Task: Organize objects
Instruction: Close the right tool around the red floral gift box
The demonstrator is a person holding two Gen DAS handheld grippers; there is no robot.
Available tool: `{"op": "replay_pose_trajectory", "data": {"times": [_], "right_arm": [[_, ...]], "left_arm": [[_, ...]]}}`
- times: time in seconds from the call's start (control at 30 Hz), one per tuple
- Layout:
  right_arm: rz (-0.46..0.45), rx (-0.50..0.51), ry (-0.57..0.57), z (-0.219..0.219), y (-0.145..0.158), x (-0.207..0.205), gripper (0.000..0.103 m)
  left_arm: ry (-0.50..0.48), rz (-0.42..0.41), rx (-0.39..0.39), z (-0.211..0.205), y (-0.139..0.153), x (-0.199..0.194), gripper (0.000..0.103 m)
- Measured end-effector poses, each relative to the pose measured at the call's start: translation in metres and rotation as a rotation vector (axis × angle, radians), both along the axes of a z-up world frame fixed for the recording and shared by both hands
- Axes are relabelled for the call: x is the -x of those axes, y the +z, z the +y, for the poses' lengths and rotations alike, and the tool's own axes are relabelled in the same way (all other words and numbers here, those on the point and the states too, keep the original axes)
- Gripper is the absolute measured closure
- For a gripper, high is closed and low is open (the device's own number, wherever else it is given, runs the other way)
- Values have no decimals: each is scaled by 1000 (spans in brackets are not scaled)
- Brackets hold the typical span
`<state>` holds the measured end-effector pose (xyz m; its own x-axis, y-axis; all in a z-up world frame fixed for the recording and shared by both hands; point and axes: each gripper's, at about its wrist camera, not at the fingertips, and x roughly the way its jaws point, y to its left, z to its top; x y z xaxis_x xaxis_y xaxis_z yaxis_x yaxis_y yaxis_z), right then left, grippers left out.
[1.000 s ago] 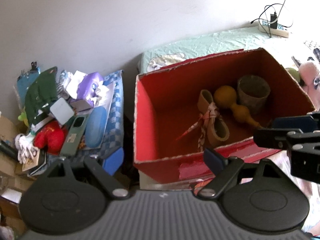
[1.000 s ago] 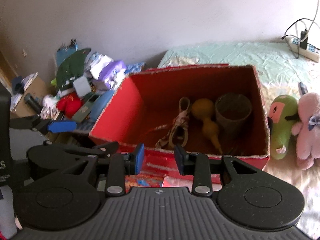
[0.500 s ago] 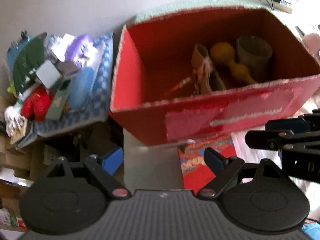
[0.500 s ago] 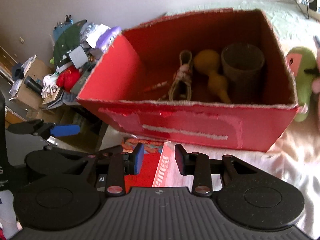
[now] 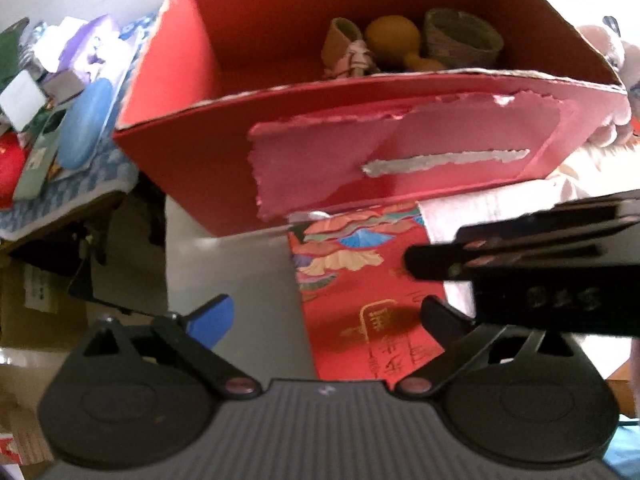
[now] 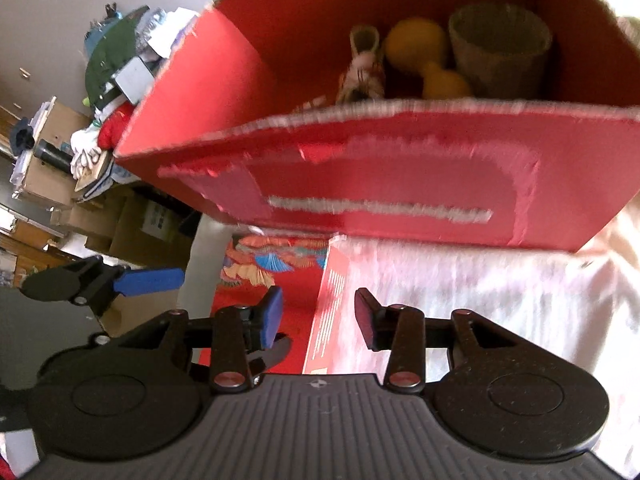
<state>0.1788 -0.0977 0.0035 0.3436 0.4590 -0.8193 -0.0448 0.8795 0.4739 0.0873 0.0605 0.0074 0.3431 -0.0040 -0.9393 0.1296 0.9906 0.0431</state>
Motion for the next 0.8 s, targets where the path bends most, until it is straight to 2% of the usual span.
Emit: {"op": "replay_pose_trajectory", "data": {"times": [0.1,0.2,0.47,0.7,0.8], "right_arm": [[36,-49,-6,-2,-6,-2,51],[46,-53,-1,-3,-8,-2,43],[64,-86,-9,-7,-9,-2,44],[73,-104,-1,-11,-10,2,46],[82,-118,-3,-11,-13,2,45]], "left_arm": [[-12,-1,18,-4,-2,0,1],[-27,5,45,-9,-4,2,2],[2,32,80,-4,-8,-2,1],[-39,59,50,-17,-15,3,12],[-48,54,10,-24,-18,6,12]]}}
